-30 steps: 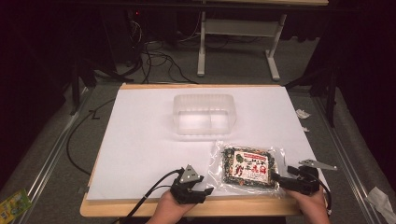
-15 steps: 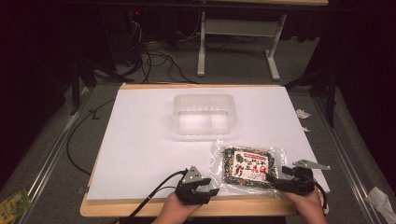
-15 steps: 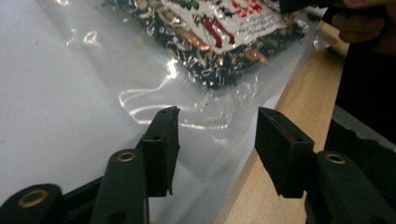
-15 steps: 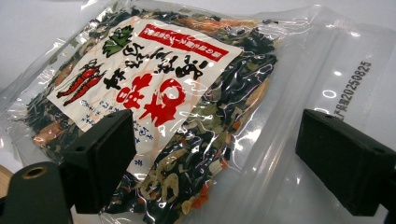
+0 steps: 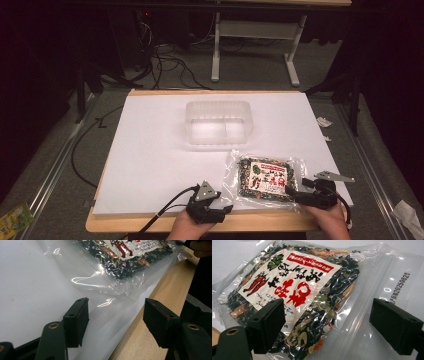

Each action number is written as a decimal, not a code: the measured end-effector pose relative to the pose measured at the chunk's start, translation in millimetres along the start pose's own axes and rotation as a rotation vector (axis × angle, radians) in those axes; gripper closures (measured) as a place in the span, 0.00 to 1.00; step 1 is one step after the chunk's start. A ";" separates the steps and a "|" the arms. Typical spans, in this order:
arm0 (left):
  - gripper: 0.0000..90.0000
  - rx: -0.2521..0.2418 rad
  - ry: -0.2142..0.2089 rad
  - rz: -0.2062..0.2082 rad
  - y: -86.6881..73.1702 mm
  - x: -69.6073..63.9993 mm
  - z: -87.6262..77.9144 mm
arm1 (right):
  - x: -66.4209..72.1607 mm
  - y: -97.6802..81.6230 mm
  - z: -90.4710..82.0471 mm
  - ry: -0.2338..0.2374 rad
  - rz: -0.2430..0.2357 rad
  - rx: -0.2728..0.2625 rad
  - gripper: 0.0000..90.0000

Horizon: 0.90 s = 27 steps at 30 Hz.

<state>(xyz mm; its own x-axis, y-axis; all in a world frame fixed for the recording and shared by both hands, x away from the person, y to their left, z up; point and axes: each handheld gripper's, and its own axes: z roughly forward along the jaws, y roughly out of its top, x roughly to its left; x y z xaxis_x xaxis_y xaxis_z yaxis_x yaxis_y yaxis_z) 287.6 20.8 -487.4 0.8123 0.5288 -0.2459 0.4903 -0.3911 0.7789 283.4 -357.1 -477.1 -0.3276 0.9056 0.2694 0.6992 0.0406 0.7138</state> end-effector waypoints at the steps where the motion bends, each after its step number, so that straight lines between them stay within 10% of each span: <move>1: 0.42 -0.001 -0.006 -0.002 0.4 0.8 0.5 | 0.0 0.0 0.1 0.000 0.000 -0.001 0.15; 12: 0.42 -0.029 -0.005 0.007 4.1 3.6 -8.1 | 7.2 2.2 -2.2 -0.012 -0.042 -0.001 0.15; 21: 0.49 -0.160 0.126 -0.044 14.1 39.3 -56.6 | 116.6 13.3 25.3 0.155 -0.371 -0.032 0.22; 27: 0.48 -0.198 0.149 -0.106 13.3 56.5 -73.9 | 155.3 10.3 48.4 0.199 -0.467 -0.004 0.33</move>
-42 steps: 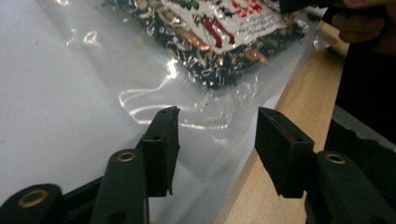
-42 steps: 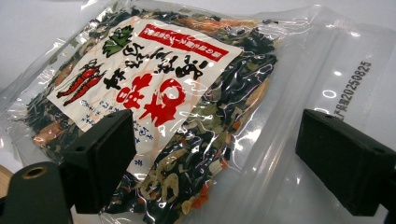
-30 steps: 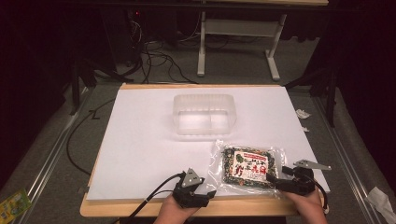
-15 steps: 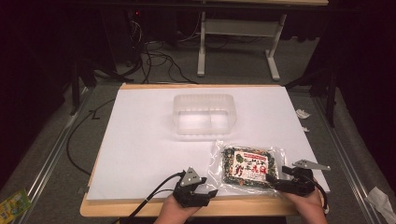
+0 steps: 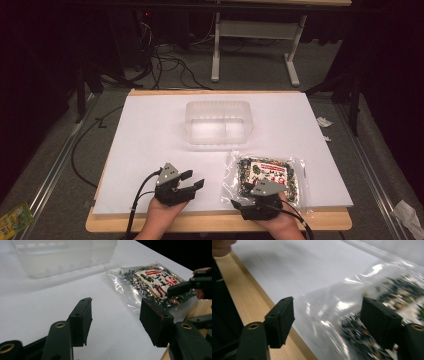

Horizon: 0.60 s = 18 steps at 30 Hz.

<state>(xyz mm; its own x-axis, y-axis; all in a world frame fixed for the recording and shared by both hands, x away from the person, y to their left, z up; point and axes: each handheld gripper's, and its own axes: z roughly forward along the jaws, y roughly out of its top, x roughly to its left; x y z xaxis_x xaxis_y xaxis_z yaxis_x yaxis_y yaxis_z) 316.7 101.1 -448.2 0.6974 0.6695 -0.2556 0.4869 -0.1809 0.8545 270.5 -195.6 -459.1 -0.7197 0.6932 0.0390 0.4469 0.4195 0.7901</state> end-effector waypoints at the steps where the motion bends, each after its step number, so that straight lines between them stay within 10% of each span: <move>1: 0.48 0.003 0.000 -0.001 0.2 1.4 -0.8 | 3.9 2.6 3.9 0.006 -0.014 -0.003 0.36; 9: 0.48 0.008 -0.015 -0.009 0.0 0.7 -0.4 | 23.2 9.3 33.1 0.012 -0.104 0.057 0.44; 18: 0.48 0.017 -0.027 -0.015 -0.1 -0.4 1.3 | 25.0 6.8 37.3 -0.086 -0.170 0.091 0.60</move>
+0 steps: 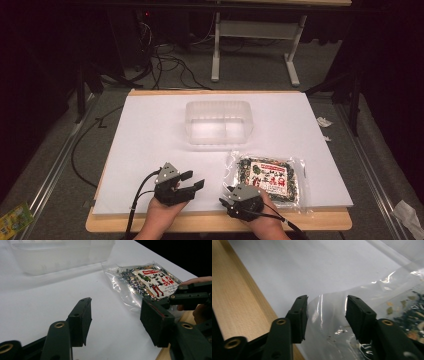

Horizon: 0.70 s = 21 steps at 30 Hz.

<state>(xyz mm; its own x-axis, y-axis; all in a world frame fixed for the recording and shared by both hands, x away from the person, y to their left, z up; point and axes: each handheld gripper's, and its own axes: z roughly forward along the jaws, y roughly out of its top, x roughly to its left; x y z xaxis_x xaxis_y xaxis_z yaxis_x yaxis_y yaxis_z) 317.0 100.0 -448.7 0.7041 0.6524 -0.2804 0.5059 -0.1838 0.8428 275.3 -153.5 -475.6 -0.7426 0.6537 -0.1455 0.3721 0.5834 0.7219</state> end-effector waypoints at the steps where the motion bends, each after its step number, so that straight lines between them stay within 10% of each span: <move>1: 0.48 0.000 -0.001 -0.001 0.0 0.0 0.0 | -0.5 -0.2 -0.4 -0.009 -0.004 0.002 0.61; 11: 0.47 0.012 -0.015 0.000 -0.5 -0.1 1.5 | -13.4 -1.2 -8.3 0.016 0.053 -0.013 0.98; 21: 0.47 0.013 -0.027 0.004 -0.5 -2.0 1.9 | -30.8 11.7 -51.4 0.031 0.101 -0.201 1.00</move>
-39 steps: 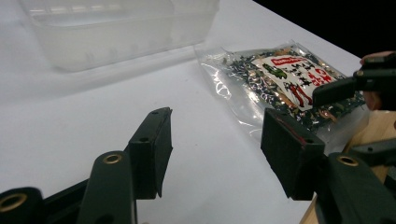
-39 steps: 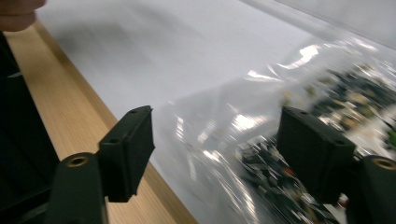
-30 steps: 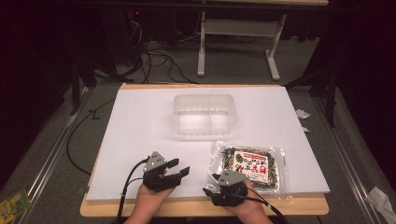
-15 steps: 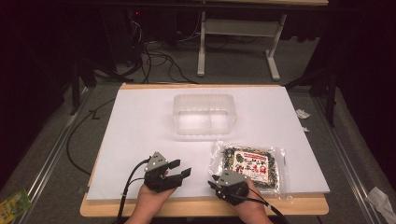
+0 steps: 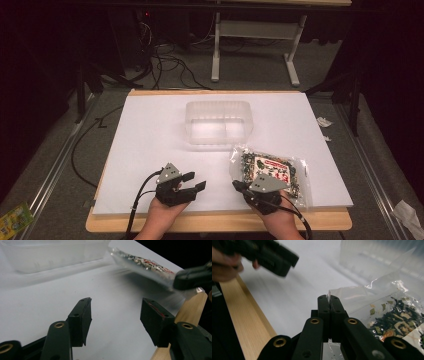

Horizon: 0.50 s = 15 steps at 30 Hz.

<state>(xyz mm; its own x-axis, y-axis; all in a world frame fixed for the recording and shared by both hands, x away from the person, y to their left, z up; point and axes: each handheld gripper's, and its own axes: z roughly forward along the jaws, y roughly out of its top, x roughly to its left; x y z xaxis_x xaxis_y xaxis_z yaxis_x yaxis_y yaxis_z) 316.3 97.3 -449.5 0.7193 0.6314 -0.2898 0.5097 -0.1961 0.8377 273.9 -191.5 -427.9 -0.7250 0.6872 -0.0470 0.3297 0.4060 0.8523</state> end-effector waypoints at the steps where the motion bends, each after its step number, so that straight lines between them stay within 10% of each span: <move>1: 0.47 -0.001 -0.001 0.001 0.0 -0.1 -0.1 | -2.9 4.5 -7.4 0.001 -0.001 -0.030 1.00; 15: 0.47 -0.010 -0.003 0.003 0.8 -0.2 -0.6 | -13.5 47.4 -72.6 -0.018 -0.064 -0.294 1.00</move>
<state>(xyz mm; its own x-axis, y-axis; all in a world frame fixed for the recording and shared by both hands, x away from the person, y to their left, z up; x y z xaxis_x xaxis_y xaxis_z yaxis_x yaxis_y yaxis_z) 316.2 97.5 -448.5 0.7221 0.6285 -0.2890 0.5031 -0.1904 0.8430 255.5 -225.2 -349.1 -0.7273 0.6770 -0.1126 0.0922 0.2590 0.9615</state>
